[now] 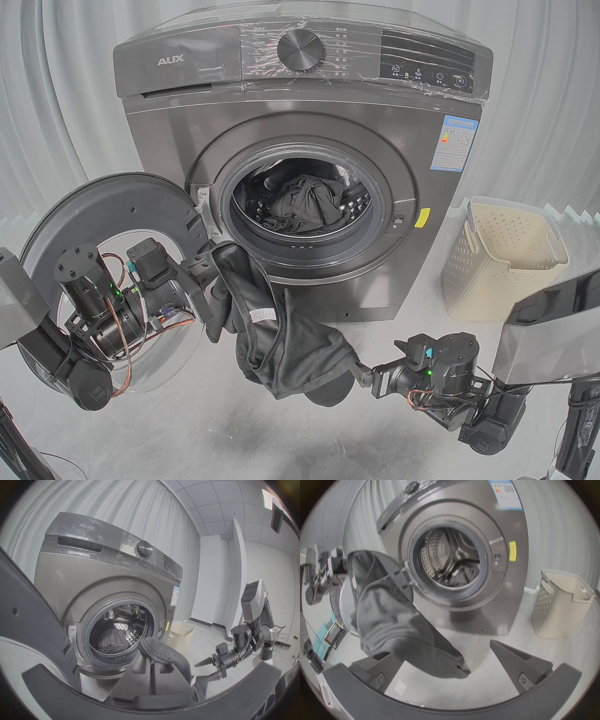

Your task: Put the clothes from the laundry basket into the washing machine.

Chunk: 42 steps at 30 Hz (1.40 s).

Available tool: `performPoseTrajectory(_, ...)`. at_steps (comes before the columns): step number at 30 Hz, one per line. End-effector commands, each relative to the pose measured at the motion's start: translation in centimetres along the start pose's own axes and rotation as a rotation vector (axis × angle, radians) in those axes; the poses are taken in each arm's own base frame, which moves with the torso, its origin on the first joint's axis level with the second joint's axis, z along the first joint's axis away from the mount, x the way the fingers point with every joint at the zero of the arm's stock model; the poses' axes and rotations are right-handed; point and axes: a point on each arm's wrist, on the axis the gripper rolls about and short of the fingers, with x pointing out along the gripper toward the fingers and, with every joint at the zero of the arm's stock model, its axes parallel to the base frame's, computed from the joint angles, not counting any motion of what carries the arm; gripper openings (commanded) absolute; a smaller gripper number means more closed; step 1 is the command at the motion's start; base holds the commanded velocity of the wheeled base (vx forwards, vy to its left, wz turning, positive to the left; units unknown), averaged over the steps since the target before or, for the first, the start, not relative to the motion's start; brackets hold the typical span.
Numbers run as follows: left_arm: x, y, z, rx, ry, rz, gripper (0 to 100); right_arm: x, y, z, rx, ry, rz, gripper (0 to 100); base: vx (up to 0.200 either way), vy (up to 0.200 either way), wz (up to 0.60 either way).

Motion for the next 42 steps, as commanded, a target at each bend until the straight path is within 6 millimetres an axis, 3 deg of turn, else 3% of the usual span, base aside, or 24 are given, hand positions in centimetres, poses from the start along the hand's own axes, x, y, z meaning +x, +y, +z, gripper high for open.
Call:
performPoseTrajectory(1,0.2,-0.2,0.2,0.001,-0.010,-0.008,0,0.3,-0.7,-3.4,-0.023,0.130,-0.010,100,0.000,0.000,0.00)
performPoseTrajectory(12,0.4,-0.5,0.4,0.002,-0.018,-0.014,0,-1.1,-0.6,-6.0,-0.065,0.259,0.027,100,0.000,0.000,0.00)
performPoseTrajectory(18,0.5,-0.6,0.3,0.003,-0.016,-0.016,0,0.4,1.8,-4.8,-0.058,0.164,0.102,100,0.000,0.000,0.00)
performPoseTrajectory(32,1.1,-0.4,-0.2,-0.005,-0.010,0.018,0,1.0,8.3,-1.7,-0.054,-0.002,0.386,100,0.000,0.000,0.00)
performPoseTrajectory(42,1.2,-0.3,-0.5,-0.008,-0.003,0.023,0,2.3,8.8,-1.0,-0.057,-0.058,0.392,100,0.000,0.000,0.00)
